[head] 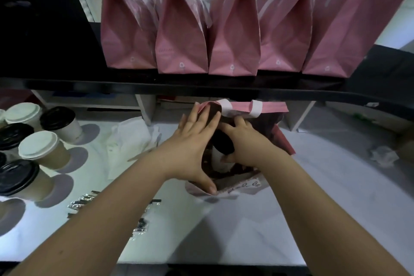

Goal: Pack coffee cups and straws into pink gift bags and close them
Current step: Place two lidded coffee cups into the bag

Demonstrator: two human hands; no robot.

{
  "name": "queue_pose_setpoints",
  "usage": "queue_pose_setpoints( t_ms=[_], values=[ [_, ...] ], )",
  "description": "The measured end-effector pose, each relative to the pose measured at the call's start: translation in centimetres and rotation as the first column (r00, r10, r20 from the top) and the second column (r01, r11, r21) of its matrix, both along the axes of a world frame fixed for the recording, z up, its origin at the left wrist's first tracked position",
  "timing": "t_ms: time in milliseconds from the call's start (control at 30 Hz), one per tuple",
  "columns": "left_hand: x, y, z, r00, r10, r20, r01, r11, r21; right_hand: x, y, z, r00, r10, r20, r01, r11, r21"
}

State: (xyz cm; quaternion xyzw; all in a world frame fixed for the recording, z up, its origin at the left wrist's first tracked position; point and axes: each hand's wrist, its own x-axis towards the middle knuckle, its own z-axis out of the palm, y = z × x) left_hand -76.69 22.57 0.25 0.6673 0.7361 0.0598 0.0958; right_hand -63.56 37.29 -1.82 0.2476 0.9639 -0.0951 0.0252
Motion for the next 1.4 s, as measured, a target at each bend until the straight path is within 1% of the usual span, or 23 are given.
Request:
queue_pose_setpoints(
  t_ms=[67, 167, 367, 500, 667, 733, 800, 900, 1000, 1167, 1333, 1400],
  values=[
    [-0.2, 0.0, 0.1, 1.0, -0.002, -0.016, 0.002, 1.0, -0.005, -0.7, -0.7, -0.8, 0.998, 0.025, -0.055, -0.028, 0.998, -0.051],
    [-0.8, -0.3, 0.1, 0.999, 0.022, -0.038, -0.023, 1.0, -0.019, -1.1, -1.8, -2.1, 0.989, 0.046, -0.143, -0.057, 0.996, -0.071],
    [-1.2, -0.7, -0.2, 0.986, 0.079, -0.148, -0.081, 0.997, -0.011, -0.4, -3.1, -3.9, 0.988, -0.003, -0.157, -0.014, 0.994, -0.111],
    [-1.3, -0.9, -0.2, 0.984, 0.085, -0.156, -0.087, 0.996, -0.011, -0.6, -3.0, -3.6, 0.995, -0.004, -0.099, -0.004, 0.997, -0.078],
    [-1.2, -0.8, 0.0, 0.991, 0.063, -0.114, -0.066, 0.997, -0.028, -1.9, -2.8, -3.2, 0.998, 0.025, -0.051, -0.026, 0.999, -0.02],
    [-1.0, -0.7, 0.0, 0.993, 0.056, -0.103, -0.06, 0.998, -0.029, -2.1, -2.8, -3.4, 0.999, 0.048, 0.002, -0.048, 0.999, 0.013],
    [-1.0, -0.7, -0.1, 0.994, 0.056, -0.095, -0.058, 0.998, -0.014, -1.9, -2.7, -3.7, 0.996, 0.089, 0.023, -0.09, 0.996, 0.029],
    [-1.1, -0.8, -0.4, 0.993, 0.065, -0.098, -0.065, 0.998, 0.01, -1.2, -2.8, -4.5, 0.988, 0.152, 0.028, -0.152, 0.988, 0.012],
    [-1.3, -1.0, -0.7, 0.99, 0.087, -0.109, -0.085, 0.996, 0.029, -1.1, -3.1, -5.6, 0.975, 0.214, 0.065, -0.213, 0.977, -0.026],
    [-1.6, -1.1, -0.9, 0.988, 0.112, -0.102, -0.109, 0.993, 0.035, -1.0, -3.3, -6.4, 0.974, 0.203, 0.103, -0.193, 0.976, -0.101],
    [-1.7, -0.9, -1.1, 0.99, 0.129, -0.05, -0.126, 0.99, 0.068, -1.1, -3.9, -6.3, 0.948, 0.241, 0.205, -0.233, 0.97, -0.064],
    [-2.0, -0.8, -0.8, 0.99, 0.133, -0.051, -0.129, 0.988, 0.083, -1.1, -3.5, -4.9, 0.958, 0.233, 0.168, -0.225, 0.972, -0.065]
  ],
)
